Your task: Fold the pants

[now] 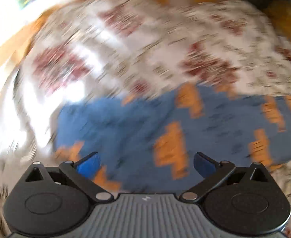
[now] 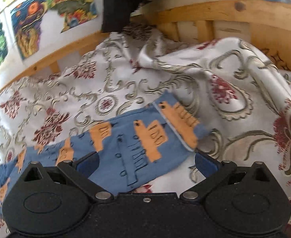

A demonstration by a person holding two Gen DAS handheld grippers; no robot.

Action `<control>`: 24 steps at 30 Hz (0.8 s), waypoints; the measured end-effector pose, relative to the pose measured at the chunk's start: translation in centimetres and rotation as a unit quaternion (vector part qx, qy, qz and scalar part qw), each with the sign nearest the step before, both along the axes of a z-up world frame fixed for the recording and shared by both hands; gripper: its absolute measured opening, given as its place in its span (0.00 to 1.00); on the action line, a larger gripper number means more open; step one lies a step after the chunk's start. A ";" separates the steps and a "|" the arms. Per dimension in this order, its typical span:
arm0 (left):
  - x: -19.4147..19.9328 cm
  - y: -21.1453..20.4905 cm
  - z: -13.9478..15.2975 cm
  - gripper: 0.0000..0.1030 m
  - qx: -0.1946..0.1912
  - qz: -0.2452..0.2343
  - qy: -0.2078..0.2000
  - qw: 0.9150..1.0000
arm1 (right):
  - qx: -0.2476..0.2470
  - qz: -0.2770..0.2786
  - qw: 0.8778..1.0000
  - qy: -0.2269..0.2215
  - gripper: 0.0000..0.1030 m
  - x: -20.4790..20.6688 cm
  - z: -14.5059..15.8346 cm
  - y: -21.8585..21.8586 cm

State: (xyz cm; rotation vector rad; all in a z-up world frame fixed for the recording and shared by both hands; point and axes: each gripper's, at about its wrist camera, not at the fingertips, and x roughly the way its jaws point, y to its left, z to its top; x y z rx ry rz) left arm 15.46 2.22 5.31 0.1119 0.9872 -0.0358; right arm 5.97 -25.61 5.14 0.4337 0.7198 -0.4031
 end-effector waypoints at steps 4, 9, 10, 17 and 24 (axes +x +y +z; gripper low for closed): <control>3.7 -6.1 3.9 1.00 0.013 -0.127 0.012 0.992 | 0.023 -0.028 0.999 -0.018 0.99 -0.2 -0.2 -1.9; 9.4 -15.2 8.1 1.00 0.034 -0.311 0.028 0.949 | 0.085 -0.054 0.994 -0.046 0.99 -1.1 -1.3 -4.4; 10.4 -17.2 8.3 1.00 0.034 -0.342 0.032 0.939 | 0.091 -0.057 0.993 -0.052 0.99 -1.3 -1.4 -4.7; 14.4 -27.4 4.9 1.00 -0.043 -0.521 0.014 0.852 | 0.102 -0.001 0.993 -0.062 0.99 -0.5 -1.9 -5.2; 18.4 -32.7 -1.2 0.96 -0.114 -0.603 0.107 0.783 | 0.087 0.057 0.994 -0.043 0.99 1.4 -3.2 -5.2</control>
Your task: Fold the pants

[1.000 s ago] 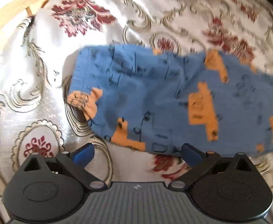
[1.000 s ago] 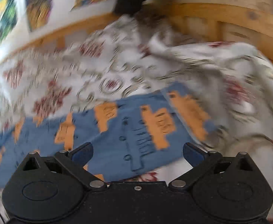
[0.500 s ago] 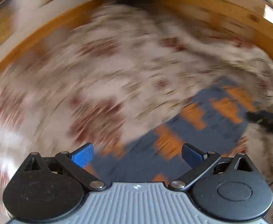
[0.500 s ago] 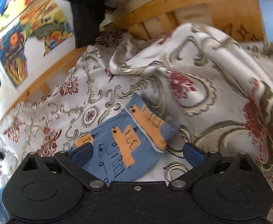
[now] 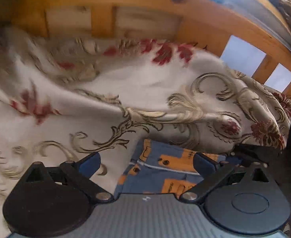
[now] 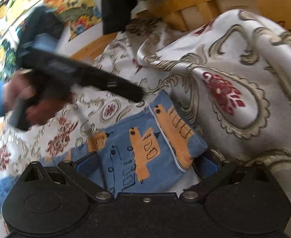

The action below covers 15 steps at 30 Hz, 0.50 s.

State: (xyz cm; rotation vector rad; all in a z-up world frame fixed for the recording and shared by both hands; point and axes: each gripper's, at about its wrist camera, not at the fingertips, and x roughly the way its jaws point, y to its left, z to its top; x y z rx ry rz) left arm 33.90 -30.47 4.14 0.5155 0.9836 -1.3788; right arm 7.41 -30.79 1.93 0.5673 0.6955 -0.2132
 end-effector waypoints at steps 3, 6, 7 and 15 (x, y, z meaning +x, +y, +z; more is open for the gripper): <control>2.3 -1.3 -2.6 0.85 0.014 -0.005 0.078 0.997 | 0.006 0.006 1.000 -0.006 0.99 0.0 0.0 -0.2; 3.3 -1.6 -4.0 0.74 0.002 -0.024 0.121 0.992 | 0.024 0.001 1.000 -0.013 0.99 -0.1 0.0 -0.7; 3.4 -1.5 -4.2 0.65 -0.005 -0.032 0.130 0.991 | 0.031 -0.003 0.999 -0.017 0.99 -0.2 0.0 -0.9; 3.0 0.2 -5.3 0.29 -0.026 -0.012 0.139 0.990 | 0.076 -0.044 0.996 -0.035 0.86 -0.9 0.3 -2.1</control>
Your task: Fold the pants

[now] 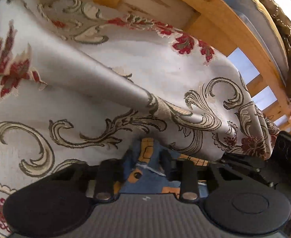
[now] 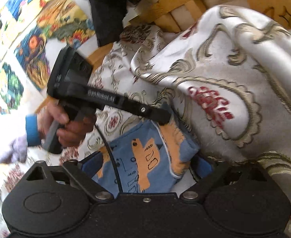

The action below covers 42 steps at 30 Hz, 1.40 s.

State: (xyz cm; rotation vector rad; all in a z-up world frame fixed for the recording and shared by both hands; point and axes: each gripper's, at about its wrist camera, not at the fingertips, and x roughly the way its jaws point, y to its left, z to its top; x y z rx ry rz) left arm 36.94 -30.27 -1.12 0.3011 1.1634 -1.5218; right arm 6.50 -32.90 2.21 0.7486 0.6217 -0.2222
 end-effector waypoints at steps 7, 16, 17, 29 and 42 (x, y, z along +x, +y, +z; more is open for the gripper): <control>-2.9 0.8 0.8 0.23 -0.021 -0.004 -0.102 0.995 | 0.065 -0.089 0.994 0.011 0.34 -1.3 -1.2 -2.1; -3.2 1.3 2.0 0.19 -0.045 0.017 -0.104 0.993 | 0.012 -0.125 0.992 0.018 0.11 -1.2 -0.9 -0.9; -3.3 1.3 2.5 0.19 -0.054 0.018 -0.107 0.993 | -0.021 -0.124 0.992 0.014 0.11 -1.1 -0.2 -0.4; -3.3 1.9 4.4 0.50 -0.038 0.077 -0.132 0.988 | -0.090 -0.118 0.989 0.026 0.11 -0.4 -0.9 0.2; -8.5 21.3 2.6 0.73 -0.043 0.340 -0.036 0.939 | -0.097 -0.126 0.987 0.004 0.12 -1.1 -1.0 0.7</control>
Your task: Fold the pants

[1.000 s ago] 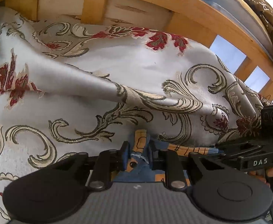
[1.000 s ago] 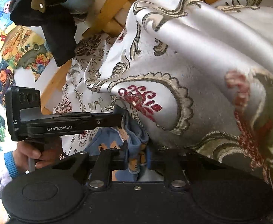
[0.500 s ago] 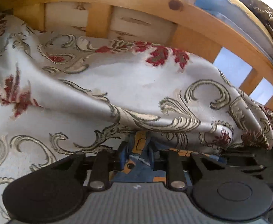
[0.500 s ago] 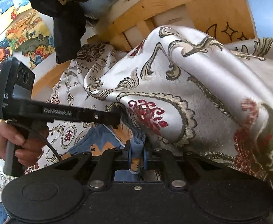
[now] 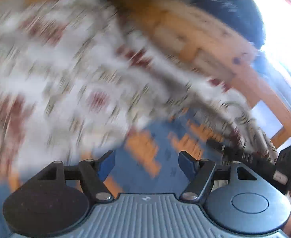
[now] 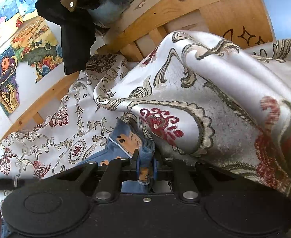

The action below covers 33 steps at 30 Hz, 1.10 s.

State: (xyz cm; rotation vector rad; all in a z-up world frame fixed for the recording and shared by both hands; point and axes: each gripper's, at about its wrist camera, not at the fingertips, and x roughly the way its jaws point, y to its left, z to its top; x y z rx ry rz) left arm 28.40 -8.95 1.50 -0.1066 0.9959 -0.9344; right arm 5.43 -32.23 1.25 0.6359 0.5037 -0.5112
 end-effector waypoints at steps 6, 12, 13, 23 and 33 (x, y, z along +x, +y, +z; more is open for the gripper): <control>-0.7 3.3 -1.8 0.78 0.023 0.026 0.034 0.999 | -0.050 0.011 0.999 0.013 0.14 0.8 0.7 1.5; -1.1 5.1 0.5 0.86 -0.014 0.033 0.045 0.998 | -0.166 0.078 0.983 0.009 0.13 1.6 3.5 5.1; -1.0 5.3 0.9 0.87 -0.025 0.032 0.048 0.998 | -0.189 0.097 0.977 0.009 0.13 1.9 3.9 6.1; 3.5 5.3 1.7 0.91 -0.125 0.019 0.151 0.980 | -0.338 0.277 0.899 0.034 0.13 4.5 3.9 17.2; 5.1 3.2 -2.5 0.58 -0.126 0.071 0.249 0.958 | -0.348 0.325 0.879 0.045 0.13 4.6 3.1 19.9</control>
